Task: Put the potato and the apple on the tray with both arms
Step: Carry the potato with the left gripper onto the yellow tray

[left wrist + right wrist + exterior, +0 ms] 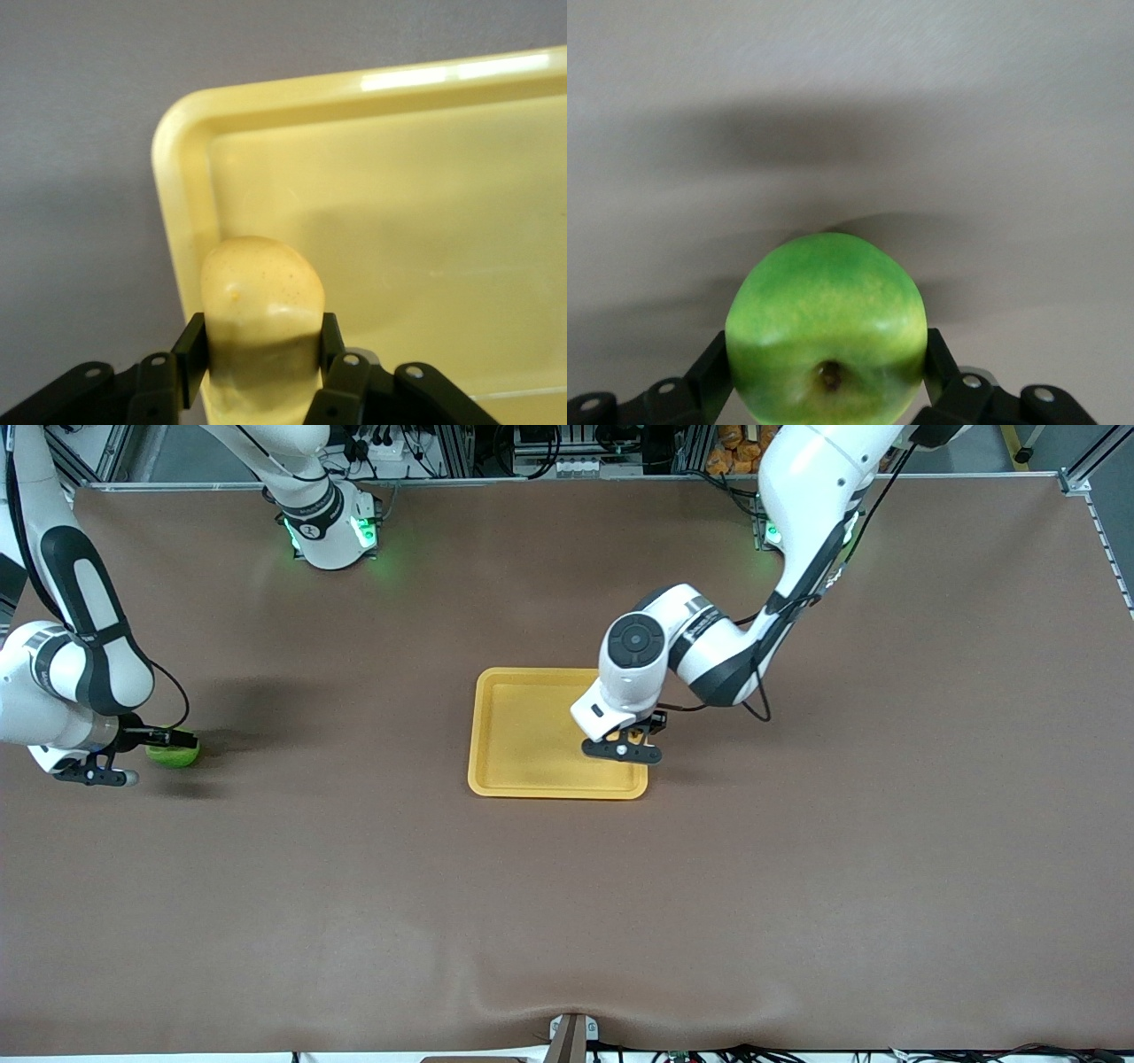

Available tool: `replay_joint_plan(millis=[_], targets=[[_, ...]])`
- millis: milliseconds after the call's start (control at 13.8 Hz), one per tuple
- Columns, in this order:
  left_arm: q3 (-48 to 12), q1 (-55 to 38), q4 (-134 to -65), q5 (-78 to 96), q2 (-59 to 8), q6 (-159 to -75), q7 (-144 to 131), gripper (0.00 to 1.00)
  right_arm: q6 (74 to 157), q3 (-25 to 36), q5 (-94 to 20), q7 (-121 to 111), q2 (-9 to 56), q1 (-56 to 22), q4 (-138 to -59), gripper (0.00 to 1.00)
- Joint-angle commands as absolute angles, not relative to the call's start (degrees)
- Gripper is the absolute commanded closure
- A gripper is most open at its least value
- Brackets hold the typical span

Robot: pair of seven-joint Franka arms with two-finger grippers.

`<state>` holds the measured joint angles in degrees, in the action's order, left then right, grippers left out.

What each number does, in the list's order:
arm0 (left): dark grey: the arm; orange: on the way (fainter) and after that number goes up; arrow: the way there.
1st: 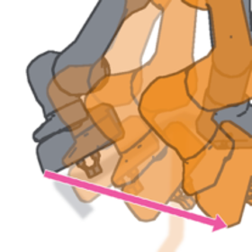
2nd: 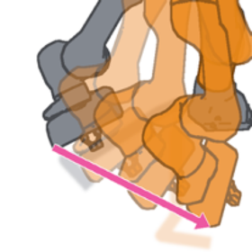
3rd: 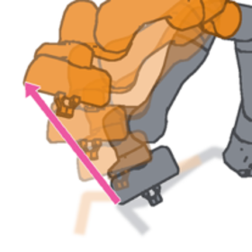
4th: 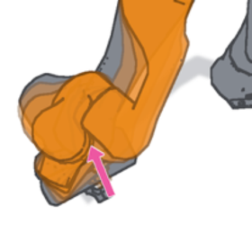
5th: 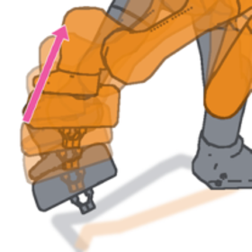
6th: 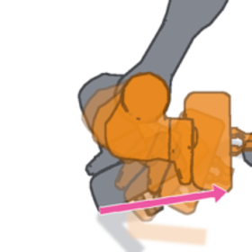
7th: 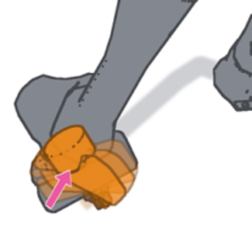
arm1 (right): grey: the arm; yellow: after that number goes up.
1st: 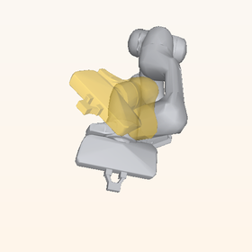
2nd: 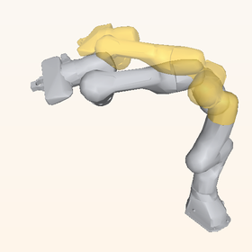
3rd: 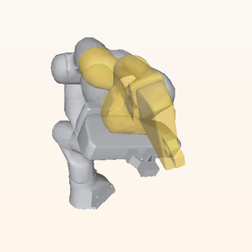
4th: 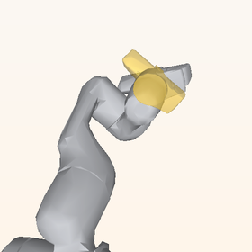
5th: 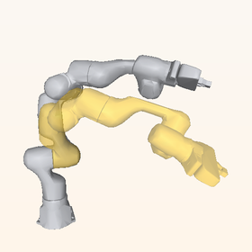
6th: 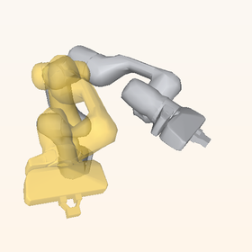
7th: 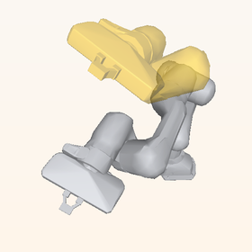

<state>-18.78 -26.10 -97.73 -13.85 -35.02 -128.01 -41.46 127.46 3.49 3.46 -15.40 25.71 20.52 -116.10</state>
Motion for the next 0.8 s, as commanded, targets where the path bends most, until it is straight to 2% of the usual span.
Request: replay_joint_plan(millis=[0,291,581,726], targets=[[-18.1,-27.8,-94.5,-18.3,-37.8,-126.7,-44.0,0.98,116.4,1.8,3.4,-16.1,25.0,20.9,-109.5,1.0],[-17.9,-28.7,-93.8,-19.4,-39.7,-126.7,-46.9,0.96,113.2,0.8,3.4,-16.0,23.6,20.6,-108.1,1.0],[-17.6,-28.8,-93.8,-19.4,-40.1,-126.7,-48.4,0.91,104.6,-2.2,3.3,-15.4,21.1,20.5,-104.6,1.0],[-17.7,-28.9,-93.8,-19.4,-40.3,-126.7,-51.8,0.69,100.7,-2.6,3.3,-15.4,21.4,20.0,-101.6,1.0]])
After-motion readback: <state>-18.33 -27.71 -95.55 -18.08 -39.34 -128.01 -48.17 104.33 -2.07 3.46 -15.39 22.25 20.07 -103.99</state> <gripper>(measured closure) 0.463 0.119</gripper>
